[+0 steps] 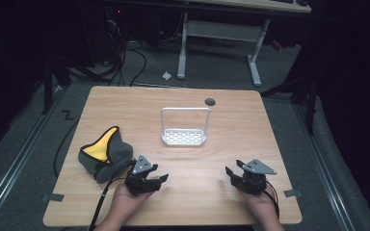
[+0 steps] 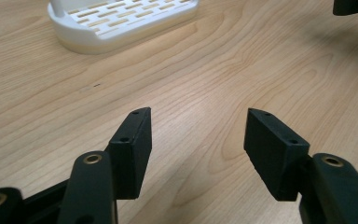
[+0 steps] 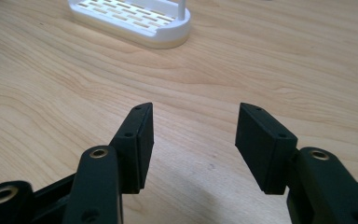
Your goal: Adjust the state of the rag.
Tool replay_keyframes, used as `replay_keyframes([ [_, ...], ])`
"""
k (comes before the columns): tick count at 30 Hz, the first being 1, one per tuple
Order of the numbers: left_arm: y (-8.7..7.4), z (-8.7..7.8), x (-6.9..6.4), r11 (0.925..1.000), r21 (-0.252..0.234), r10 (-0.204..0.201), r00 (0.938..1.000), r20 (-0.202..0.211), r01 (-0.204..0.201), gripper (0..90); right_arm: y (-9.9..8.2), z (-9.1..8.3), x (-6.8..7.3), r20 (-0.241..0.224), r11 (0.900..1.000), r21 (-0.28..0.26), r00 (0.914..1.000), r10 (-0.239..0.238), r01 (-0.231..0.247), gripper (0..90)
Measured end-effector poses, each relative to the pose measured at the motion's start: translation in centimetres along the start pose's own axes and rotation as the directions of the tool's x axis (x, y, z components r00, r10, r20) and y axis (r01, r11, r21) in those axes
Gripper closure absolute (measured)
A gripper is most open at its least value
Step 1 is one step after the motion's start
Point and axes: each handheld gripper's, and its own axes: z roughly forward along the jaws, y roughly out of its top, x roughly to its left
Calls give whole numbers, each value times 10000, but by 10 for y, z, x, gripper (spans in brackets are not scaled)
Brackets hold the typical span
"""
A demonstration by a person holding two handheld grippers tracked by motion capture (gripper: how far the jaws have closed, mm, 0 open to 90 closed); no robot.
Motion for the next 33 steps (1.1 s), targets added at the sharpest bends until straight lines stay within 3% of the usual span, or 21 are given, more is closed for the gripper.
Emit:
replay_keyframes([
  [3, -2, -5, 5, 9998, -33, -187, 9998, 58, 187, 416, -1, 3, 0, -181, 9997, 103, 9996, 222, -220, 437],
  [10, -4, -18, 17, 9979, -191, -615, 9980, 149, 618, 422, 2, 5, 3, -249, 9999, 97, 9996, 135, -133, 395],
  [14, -5, -34, 24, 9960, -474, -757, 9971, -48, 754, 444, 3, 9, 5, -315, 9999, 148, 9995, 16, -11, 374],
  [21, -14, -76, 40, 9836, -1318, -1322, 9893, -623, 1231, 457, 4, 13, 5, -339, 9998, 197, 9994, 12, -5, 367],
  [25, -26, -98, 51, 9769, -1601, -1613, 9795, -1204, 1412, 525, 5, 14, 8, -331, 9997, 210, 9993, -146, 153, 366],
  [27, -29, -106, 56, 9758, -1638, -1677, 9765, -1357, 1448, 599, 5, 14, 8, -325, 9996, 225, 9993, -184, 191, 367],
  [30, -34, -115, 66, 9727, -1749, -1854, 9638, -1914, 1524, 696, 5, 14, 7, -321, 9997, 230, 9994, -120, 127, 368],
  [31, -34, -115, 66, 9727, -1749, -1854, 9638, -1914, 1524, 739, 5, 14, 7, -321, 9997, 230, 9994, -120, 127, 368],
  [32, -37, -119, 74, 9701, -1798, -2034, 9500, -2369, 1629, 790, 5, 14, 7, -329, 9996, 230, 9994, -129, 137, 370],
  [33, -37, -119, 74, 9701, -1798, -2034, 9500, -2369, 1629, 828, 5, 14, 7, -329, 9996, 230, 9994, -129, 137, 370],
])
